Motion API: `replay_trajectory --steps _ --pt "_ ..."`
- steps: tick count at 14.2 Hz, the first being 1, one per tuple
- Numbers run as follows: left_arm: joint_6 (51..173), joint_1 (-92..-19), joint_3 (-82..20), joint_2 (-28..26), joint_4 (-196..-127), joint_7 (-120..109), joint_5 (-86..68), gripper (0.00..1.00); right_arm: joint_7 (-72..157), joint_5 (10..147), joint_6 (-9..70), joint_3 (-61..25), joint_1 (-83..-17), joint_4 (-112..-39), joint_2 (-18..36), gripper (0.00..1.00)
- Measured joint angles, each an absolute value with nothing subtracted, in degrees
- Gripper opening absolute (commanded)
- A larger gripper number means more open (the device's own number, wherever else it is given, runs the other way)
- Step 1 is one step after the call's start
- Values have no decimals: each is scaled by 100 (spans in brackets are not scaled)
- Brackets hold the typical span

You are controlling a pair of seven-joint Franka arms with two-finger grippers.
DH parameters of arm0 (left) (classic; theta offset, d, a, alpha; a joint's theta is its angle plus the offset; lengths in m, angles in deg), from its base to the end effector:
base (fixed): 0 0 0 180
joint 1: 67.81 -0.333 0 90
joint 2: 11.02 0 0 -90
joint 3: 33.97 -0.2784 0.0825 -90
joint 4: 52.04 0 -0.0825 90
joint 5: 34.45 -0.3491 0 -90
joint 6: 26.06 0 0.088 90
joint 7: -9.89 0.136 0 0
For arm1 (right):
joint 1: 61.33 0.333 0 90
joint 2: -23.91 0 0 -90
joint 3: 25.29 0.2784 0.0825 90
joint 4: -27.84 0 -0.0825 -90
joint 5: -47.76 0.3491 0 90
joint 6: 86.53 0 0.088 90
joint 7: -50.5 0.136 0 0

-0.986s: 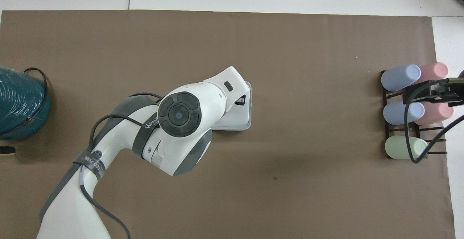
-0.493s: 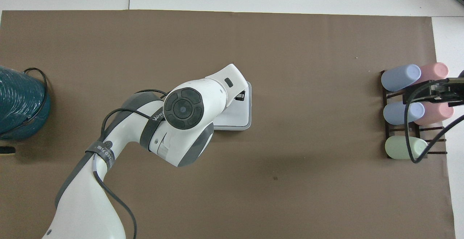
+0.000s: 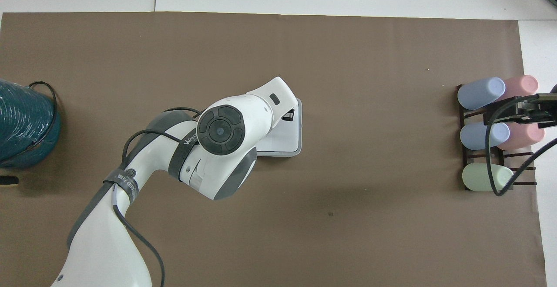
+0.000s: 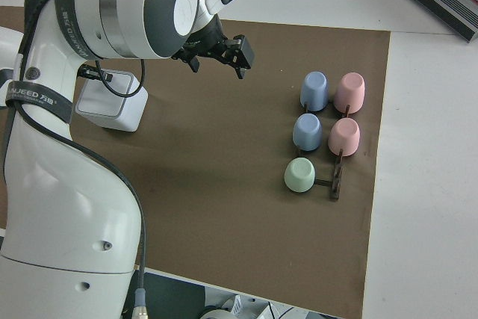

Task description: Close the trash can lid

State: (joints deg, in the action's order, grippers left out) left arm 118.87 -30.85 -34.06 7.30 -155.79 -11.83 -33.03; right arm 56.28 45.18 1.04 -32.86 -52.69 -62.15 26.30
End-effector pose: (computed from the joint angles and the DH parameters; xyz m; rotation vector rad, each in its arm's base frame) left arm 0.5114 -0.3838 0.3648 2.8676 -0.3562 0.4969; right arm 0.5042 0.0019 0.5755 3.0994 -0.1302 0.0023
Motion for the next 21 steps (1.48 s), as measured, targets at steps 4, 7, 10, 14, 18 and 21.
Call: replay_trajectory --steps 4,7,10,14,18,21 --pt "11881 -3084 -3403 730 -15578 -1180 -3304 56 5628 4518 104 -3286 -5269 -6215 2630 100" --pt "11743 -3076 -3368 707 -15520 -1180 -3304 57 5628 4518 104 -3286 -5269 -6215 2630 100" --pt "11056 -3082 -3384 428 -15464 -1180 -3304 100 5628 4518 104 -3286 -5269 -6215 2631 100" --pt "10022 -3117 -3431 -206 -15446 -1180 -3304 100 5628 4518 104 -3286 -5269 -6215 2631 100" --pt "9150 -3389 -3461 -671 -15444 -1180 -3306 100 5628 4518 104 -3286 -5269 -6215 2631 100" --pt "8518 -3740 -3474 -1037 -15444 -955 -3308 100 5628 4518 104 -3286 -5269 -6215 2631 100"
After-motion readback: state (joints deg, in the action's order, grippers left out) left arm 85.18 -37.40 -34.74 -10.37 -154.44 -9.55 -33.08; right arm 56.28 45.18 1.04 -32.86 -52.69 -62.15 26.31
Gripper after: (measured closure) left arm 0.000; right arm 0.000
